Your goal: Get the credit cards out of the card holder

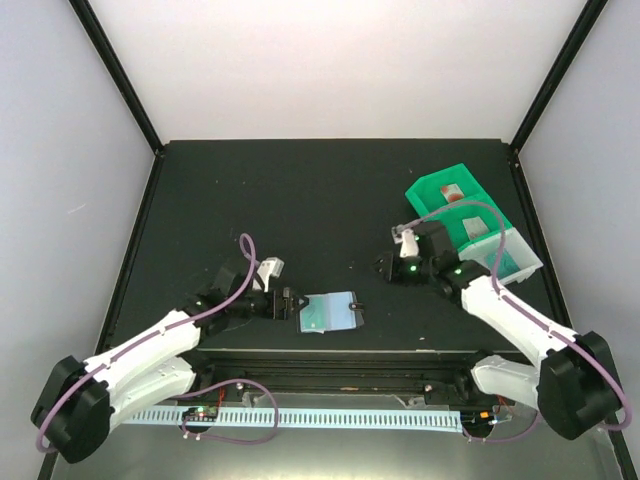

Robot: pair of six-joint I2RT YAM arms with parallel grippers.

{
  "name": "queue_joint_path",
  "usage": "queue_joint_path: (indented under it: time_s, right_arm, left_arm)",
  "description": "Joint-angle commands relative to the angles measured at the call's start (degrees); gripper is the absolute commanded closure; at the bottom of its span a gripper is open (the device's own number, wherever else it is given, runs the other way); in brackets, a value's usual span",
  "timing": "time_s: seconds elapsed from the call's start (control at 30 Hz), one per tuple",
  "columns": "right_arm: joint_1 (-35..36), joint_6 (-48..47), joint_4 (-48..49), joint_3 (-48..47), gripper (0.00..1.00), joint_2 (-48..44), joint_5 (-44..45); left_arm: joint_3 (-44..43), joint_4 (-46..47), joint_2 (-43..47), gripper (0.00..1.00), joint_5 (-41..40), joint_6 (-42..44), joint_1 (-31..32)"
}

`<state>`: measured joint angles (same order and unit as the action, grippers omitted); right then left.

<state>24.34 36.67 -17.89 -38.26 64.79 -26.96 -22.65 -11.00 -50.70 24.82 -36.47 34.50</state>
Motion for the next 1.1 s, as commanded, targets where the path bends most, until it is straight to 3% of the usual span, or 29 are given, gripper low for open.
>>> queue_joint_path:
  time_s: [0.0, 0.17, 0.37, 0.9, 1.0, 1.07]
  right_arm:
    - [9.3, 5.4, 8.2, 2.0, 0.66, 1.3, 2.2]
    - [19.9, 7.8, 13.8, 3.1, 0.66, 5.4, 4.0]
    - [26.5, 9.5, 18.5, 2.2, 0.67, 12.8, 3.8]
    - [28.3, 10.0, 25.0, 2.7, 0.72, 26.7, 3.8]
    - [28.3, 9.4, 23.6, 2.6, 0.73, 27.9, 4.7]
    - [28.3, 9.1, 23.2, 2.7, 0.76, 28.1, 5.5]
  left_arm:
    - [3.8, 9.5, -2.1, 0.17, 4.9, -4.8, -0.3]
    - [8.6, 16.4, -2.9, 0.17, 6.0, -9.4, -0.6]
    - [13.9, 26.4, -3.0, 0.23, 7.4, -16.7, -1.0]
    - [16.1, 23.2, 1.5, 0.22, 5.9, -18.2, -1.5]
    - [16.8, 26.0, 0.9, 0.40, 6.7, -18.4, -1.5]
    - [17.0, 26.9, 0.3, 0.42, 6.9, -18.4, -1.5]
